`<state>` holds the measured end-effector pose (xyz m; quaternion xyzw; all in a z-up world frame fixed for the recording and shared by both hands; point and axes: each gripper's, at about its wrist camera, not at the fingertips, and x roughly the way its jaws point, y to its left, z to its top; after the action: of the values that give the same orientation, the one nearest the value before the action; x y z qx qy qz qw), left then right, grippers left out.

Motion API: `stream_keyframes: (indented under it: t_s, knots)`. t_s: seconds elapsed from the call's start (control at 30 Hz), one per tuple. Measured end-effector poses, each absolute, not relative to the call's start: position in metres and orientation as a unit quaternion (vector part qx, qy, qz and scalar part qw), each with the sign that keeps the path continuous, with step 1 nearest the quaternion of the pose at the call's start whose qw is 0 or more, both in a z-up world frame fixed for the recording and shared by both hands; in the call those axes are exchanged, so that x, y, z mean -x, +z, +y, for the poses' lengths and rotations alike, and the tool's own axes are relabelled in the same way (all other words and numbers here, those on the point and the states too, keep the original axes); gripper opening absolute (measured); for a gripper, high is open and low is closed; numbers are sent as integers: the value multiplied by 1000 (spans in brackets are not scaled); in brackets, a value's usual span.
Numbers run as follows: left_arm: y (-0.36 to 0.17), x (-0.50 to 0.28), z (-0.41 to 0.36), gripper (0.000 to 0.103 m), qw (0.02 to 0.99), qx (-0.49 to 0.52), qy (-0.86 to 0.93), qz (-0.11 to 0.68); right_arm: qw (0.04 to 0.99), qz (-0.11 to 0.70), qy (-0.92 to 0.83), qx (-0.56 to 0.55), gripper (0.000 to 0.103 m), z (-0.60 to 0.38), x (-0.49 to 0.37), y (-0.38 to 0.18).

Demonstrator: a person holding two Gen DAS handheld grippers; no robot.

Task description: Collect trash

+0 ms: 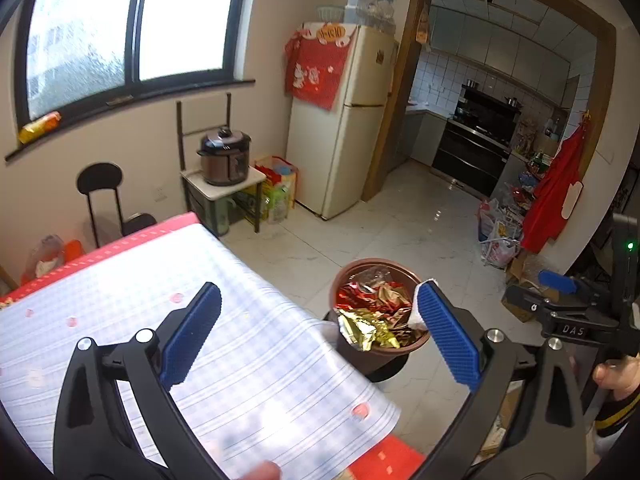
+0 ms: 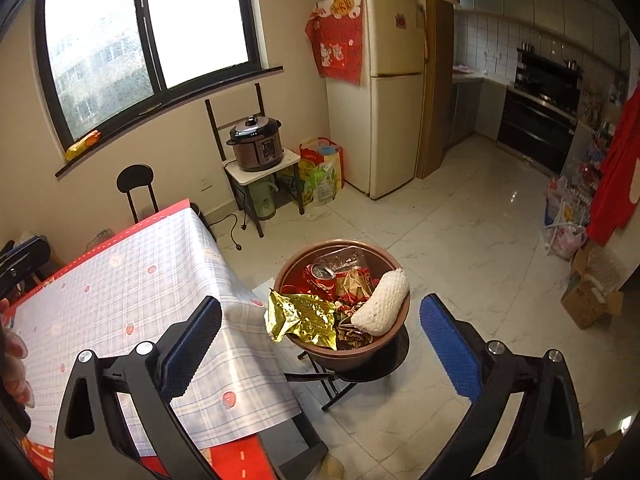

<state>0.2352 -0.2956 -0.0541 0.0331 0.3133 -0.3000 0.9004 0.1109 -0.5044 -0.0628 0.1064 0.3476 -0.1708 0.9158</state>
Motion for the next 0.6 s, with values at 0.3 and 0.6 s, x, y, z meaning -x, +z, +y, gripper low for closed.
stream_keyframes:
  t_s: [0.3, 0.6]
  knots:
    - [-25, -194, -216, 97, 921, -33, -259, 289, 931, 313, -172, -72, 98, -431, -81, -21]
    - [-6, -166, -170, 97, 933, -33, -249, 257, 938, 285, -191, -52, 98, -385, -59, -1]
